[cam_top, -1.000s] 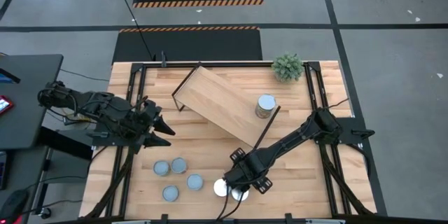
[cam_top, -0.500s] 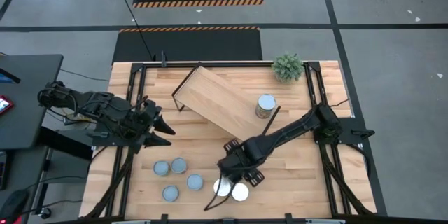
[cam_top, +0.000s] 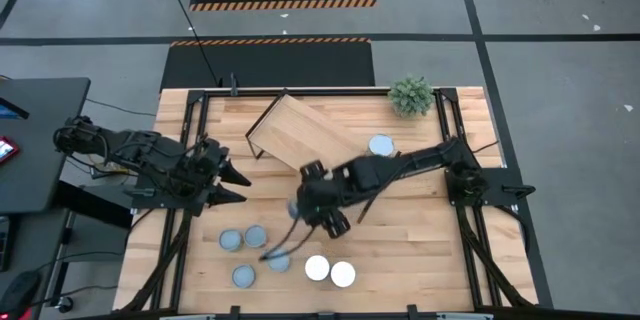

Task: Pick and place cans onto a shelf
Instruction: Put the big canned peas on the shelf

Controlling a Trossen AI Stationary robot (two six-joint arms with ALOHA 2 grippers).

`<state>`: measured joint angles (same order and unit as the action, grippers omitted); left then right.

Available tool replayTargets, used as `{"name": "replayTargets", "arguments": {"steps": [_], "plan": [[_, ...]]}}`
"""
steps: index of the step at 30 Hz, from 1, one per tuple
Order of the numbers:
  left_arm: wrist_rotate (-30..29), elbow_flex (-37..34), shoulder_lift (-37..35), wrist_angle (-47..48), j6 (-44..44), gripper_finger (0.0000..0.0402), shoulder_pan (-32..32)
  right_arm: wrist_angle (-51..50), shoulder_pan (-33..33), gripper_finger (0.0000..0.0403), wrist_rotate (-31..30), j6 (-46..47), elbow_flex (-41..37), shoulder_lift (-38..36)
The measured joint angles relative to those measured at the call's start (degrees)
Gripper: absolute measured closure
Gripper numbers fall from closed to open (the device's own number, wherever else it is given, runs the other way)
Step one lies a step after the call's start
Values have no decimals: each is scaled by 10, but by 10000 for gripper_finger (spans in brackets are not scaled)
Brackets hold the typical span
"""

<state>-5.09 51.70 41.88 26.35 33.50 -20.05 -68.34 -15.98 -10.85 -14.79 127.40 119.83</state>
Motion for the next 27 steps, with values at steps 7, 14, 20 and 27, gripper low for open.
{"name": "replayTargets", "arguments": {"steps": [7, 14, 20, 27], "plan": [[-49, 0, -4, 0, -17, 166, 0, -32, 44, 84, 0, -20, 76, -7], [-150, 0, -3, -3, -57, 166, 0, -57, 98, 84, 12, -29, 65, -50], [-191, 0, -3, -11, -84, 166, 0, -56, 128, 84, 23, -57, 65, -93], [-223, 0, -3, -11, -93, 166, 0, -169, 154, 84, 100, -96, 65, -122]]}}
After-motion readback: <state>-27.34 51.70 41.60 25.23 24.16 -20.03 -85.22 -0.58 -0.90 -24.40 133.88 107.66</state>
